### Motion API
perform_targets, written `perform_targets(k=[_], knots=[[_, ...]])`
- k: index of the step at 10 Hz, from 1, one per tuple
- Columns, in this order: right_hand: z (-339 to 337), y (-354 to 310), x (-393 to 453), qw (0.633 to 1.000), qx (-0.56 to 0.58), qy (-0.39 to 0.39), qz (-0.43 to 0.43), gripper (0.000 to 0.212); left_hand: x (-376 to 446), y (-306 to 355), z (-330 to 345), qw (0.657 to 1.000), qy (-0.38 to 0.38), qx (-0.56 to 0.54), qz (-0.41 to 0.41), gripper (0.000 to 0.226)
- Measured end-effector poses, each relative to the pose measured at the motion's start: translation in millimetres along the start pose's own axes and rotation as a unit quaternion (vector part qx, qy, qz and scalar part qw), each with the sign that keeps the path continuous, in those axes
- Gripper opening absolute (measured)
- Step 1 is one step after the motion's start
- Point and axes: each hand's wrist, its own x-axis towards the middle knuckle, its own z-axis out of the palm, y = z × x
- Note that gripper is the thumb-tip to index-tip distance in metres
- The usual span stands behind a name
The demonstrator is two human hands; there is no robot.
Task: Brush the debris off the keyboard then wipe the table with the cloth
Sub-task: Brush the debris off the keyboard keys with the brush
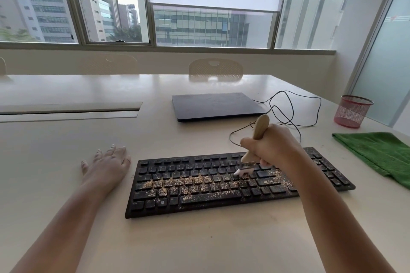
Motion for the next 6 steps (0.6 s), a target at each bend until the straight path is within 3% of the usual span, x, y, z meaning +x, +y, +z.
perform_targets(k=[1,2,3,4,5,6], knots=[[-1.0,0.6,3.1,0.998,0.014,0.055,-0.039,0.028,0.6,-0.4,-0.5,1.000,-0.001,0.000,-0.002,0.051],[6.2,-4.9,0.6,0.996,0.055,-0.001,-0.076,0.026,1.0,-0.3,-0.5,1.000,0.001,-0.001,-0.003,0.051],[11.5,-5.3,-3.5,0.996,0.003,-0.075,-0.055,0.025,0.8,0.3,-0.6,1.000,0.001,0.003,-0.001,0.051],[-1.5,5.3,1.9,0.998,-0.062,-0.028,0.000,0.026,0.7,1.1,-0.6,1.000,0.001,0.002,-0.001,0.051],[-19.7,18.2,7.2,0.989,-0.114,0.082,0.039,0.028,0.6,0.9,-0.3,1.000,0.002,0.003,-0.001,0.051],[-16.3,12.0,6.6,0.994,-0.062,0.088,-0.008,0.029,1.1,0.6,-0.2,1.000,0.002,0.000,-0.001,0.051]])
